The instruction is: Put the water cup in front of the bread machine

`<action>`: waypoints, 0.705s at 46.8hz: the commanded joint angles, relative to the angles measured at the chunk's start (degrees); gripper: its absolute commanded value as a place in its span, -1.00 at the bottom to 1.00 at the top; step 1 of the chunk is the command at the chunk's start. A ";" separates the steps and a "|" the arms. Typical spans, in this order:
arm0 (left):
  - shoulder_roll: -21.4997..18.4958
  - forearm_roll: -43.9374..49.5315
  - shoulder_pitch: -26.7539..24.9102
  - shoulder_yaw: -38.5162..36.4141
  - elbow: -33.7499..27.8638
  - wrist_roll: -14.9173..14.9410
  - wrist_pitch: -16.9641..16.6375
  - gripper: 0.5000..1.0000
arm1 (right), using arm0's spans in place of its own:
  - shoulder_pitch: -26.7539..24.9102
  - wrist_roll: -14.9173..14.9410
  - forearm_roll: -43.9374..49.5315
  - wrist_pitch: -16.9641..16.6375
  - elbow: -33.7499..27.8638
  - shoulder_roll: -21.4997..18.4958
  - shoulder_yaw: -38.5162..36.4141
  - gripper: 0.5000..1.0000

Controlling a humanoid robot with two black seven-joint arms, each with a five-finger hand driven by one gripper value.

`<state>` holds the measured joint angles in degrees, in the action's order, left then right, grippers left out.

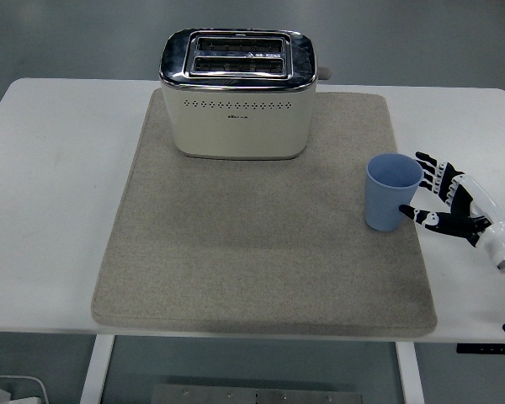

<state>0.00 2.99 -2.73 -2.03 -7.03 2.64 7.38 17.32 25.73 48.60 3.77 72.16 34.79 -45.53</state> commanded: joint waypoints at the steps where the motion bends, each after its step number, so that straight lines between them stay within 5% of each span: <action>1: 0.00 0.00 0.00 0.01 0.00 0.00 0.01 0.99 | 0.08 -0.07 -0.09 -0.34 0.08 0.02 0.00 0.69; 19: 0.00 0.00 0.00 0.01 0.00 0.00 0.01 0.99 | -0.98 0.55 -0.35 -4.83 1.66 3.62 -0.09 0.69; 33: 0.00 0.00 0.00 0.01 0.00 -0.09 0.01 0.99 | 0.17 -2.26 -0.17 -6.59 1.67 4.85 -0.26 0.69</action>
<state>0.00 2.99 -2.73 -2.02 -7.03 2.63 7.39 17.38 24.30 48.40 -2.65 73.86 39.53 -45.66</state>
